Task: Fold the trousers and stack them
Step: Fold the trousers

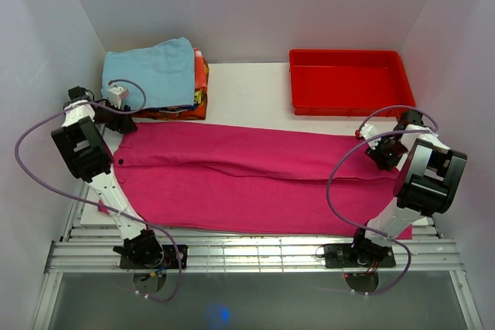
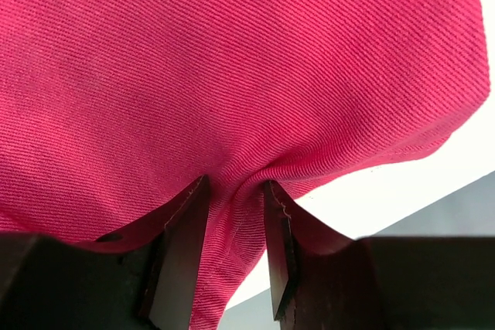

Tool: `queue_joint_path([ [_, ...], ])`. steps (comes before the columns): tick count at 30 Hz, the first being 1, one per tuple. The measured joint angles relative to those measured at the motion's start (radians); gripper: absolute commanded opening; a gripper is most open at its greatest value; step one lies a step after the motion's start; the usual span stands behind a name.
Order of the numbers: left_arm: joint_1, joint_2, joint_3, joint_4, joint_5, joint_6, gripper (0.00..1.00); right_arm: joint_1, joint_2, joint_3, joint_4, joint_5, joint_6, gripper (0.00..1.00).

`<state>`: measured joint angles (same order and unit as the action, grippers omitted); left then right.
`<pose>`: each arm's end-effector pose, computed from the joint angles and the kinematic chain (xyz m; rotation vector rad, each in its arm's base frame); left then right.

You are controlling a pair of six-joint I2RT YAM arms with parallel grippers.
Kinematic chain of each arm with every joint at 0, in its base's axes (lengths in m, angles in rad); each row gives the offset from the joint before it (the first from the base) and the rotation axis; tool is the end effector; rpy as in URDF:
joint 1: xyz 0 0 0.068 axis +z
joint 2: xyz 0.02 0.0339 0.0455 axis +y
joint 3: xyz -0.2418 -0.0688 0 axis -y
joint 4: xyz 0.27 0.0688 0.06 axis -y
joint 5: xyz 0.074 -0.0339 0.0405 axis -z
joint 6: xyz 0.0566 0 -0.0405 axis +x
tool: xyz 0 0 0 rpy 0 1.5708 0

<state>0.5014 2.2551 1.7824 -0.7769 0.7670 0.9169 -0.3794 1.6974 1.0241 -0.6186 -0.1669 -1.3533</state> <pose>0.4370 0.1947 0.1225 0.6398 2.2849 -0.4752 0.3144 -0.1152 0.1071 -1.3541 2.4864 -0.1494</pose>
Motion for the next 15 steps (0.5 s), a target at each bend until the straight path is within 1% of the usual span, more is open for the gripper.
queue_joint_path([
  [1,-0.002,0.004,-0.009,0.008,-0.004,0.006,0.69,0.0,0.001,0.001,-0.005,0.0,-0.007,0.41],
  [5,-0.006,0.016,-0.01,0.01,-0.024,0.062,0.61,0.0,0.001,0.001,-0.011,0.0,-0.024,0.41],
  [6,-0.006,0.018,-0.009,-0.002,-0.027,0.087,0.56,0.0,0.001,0.001,-0.011,0.0,-0.026,0.41],
  [9,-0.006,0.016,-0.014,-0.047,-0.027,0.168,0.48,0.0,0.0,0.001,-0.018,0.0,-0.039,0.41],
  [10,-0.006,0.011,-0.027,-0.06,-0.023,0.205,0.4,-0.001,-0.001,0.001,-0.02,-0.001,-0.044,0.41],
  [12,-0.006,-0.012,-0.071,-0.069,-0.014,0.268,0.33,-0.002,-0.006,-0.003,-0.032,-0.003,-0.057,0.41],
  [13,-0.006,-0.027,-0.095,-0.076,-0.014,0.298,0.28,-0.003,-0.014,-0.012,-0.035,-0.004,-0.069,0.41],
  [15,-0.005,-0.058,-0.14,-0.088,-0.014,0.34,0.23,-0.007,-0.03,-0.029,-0.048,-0.005,-0.086,0.41],
])
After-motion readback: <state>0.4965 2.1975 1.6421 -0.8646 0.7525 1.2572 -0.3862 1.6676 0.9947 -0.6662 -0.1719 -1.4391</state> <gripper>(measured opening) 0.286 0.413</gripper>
